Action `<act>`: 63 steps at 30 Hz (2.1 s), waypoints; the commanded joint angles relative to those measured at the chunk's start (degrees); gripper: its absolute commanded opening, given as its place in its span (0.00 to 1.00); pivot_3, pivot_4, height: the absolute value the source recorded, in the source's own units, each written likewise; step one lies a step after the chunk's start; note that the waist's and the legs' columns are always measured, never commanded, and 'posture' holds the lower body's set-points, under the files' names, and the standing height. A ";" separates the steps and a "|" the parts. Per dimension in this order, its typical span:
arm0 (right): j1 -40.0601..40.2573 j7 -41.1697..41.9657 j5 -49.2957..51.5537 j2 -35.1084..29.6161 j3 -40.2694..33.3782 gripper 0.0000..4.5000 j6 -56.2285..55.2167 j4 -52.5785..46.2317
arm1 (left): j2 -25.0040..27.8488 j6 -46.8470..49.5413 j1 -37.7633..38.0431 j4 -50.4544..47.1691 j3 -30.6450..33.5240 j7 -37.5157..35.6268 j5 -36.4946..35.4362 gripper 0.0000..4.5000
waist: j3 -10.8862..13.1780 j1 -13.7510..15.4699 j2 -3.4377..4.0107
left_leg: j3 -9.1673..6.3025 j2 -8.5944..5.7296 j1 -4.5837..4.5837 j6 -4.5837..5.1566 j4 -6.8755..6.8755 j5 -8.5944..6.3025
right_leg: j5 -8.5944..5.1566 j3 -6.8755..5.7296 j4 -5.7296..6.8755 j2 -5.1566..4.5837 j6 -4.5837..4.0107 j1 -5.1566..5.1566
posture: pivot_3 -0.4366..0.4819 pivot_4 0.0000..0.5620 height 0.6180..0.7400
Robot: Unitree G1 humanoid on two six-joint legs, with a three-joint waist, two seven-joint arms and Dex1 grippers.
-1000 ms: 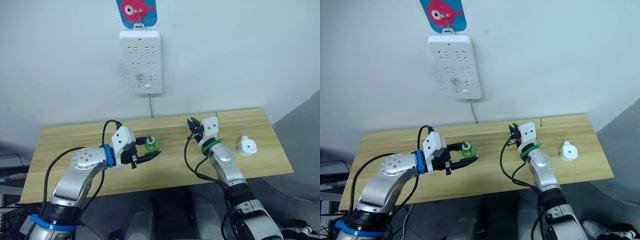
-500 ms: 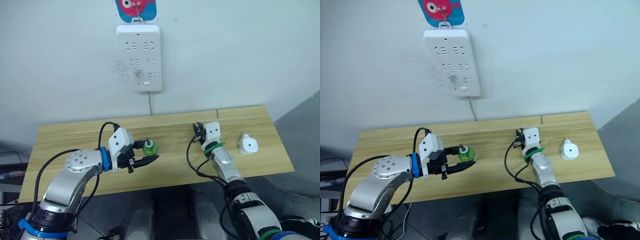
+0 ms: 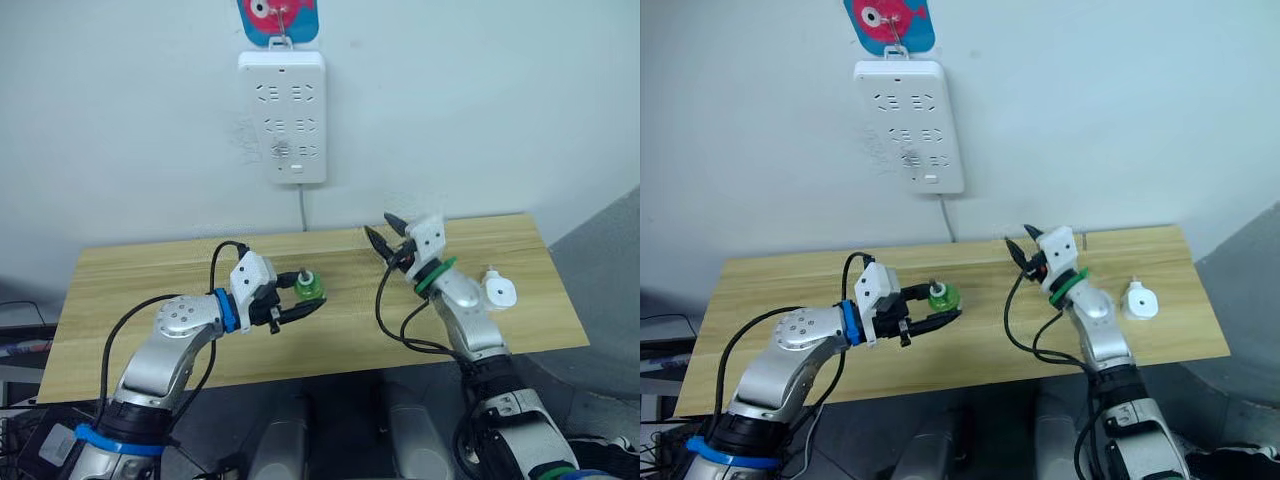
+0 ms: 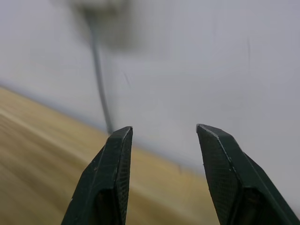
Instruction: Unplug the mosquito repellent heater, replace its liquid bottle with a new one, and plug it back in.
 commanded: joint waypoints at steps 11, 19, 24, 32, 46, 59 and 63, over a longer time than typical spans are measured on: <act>-2.50 24.17 25.44 -19.87 5.44 0.50 43.41 -37.43 | 1.47 1.44 -13.58 4.29 -2.82 -11.67 -2.24 0.49 | -2.12 0.34 -0.13 | -0.25 -0.07 -0.25 0.00 0.01 0.00 | 0.01 -0.24 -0.25 -0.04 0.02 -0.02 | 0.37 0.37 1.00; -1.88 17.84 20.51 -13.95 7.72 0.50 41.69 -36.84 | 0.26 4.40 -16.21 3.37 -3.12 -11.56 -3.08 0.49 | -2.15 0.19 -0.15 | -0.25 -0.10 -0.25 -0.01 0.05 0.01 | 0.02 -0.21 -0.14 -0.05 0.01 -0.07 | 0.37 0.37 1.00; -1.97 17.83 19.55 -13.32 8.70 0.50 41.33 -37.11 | -0.02 6.32 -16.34 1.86 -3.05 -11.60 -3.99 0.49 | -2.15 0.18 -0.15 | -0.25 -0.12 -0.24 -0.01 0.07 0.01 | 0.02 -0.20 -0.12 -0.06 0.01 -0.07 | 0.37 0.40 1.00; -2.38 19.10 15.84 -12.56 11.31 0.50 37.57 -33.76 | -0.88 6.82 -16.68 1.44 -3.40 -10.97 -3.86 0.49 | -2.15 0.13 -0.14 | -0.25 -0.12 -0.23 -0.01 0.08 0.01 | 0.02 -0.19 -0.08 -0.05 0.01 -0.07 | 0.37 0.41 1.00; -0.63 17.05 19.39 -12.02 5.00 0.19 40.25 -34.91 | -4.74 7.44 -14.61 -0.04 -0.60 -5.79 -6.29 0.76 | -2.16 0.17 -0.16 | -0.28 -0.12 -0.23 -0.01 0.10 0.01 | 0.02 -0.21 -0.05 -0.05 0.01 -0.06 | 0.38 0.41 1.00; -0.74 -19.55 67.16 -3.15 -26.73 0.19 70.81 -35.11 | -23.37 -4.70 -6.30 -5.27 -5.63 17.15 3.67 1.00 | -3.70 0.65 0.09 | -0.15 -0.14 -0.21 -0.01 0.11 0.02 | 0.02 -0.07 0.01 -0.08 0.00 -0.05 | 0.38 0.34 1.00; -2.65 -28.53 77.06 -4.13 -27.45 0.19 70.50 -32.85 | -27.83 -9.81 -8.14 -1.50 -7.60 20.84 7.35 1.00 | -4.57 0.70 0.19 | 0.08 -0.13 -0.17 0.02 0.10 0.02 | 0.02 0.02 0.02 -0.08 0.00 -0.04 | 0.38 0.32 1.00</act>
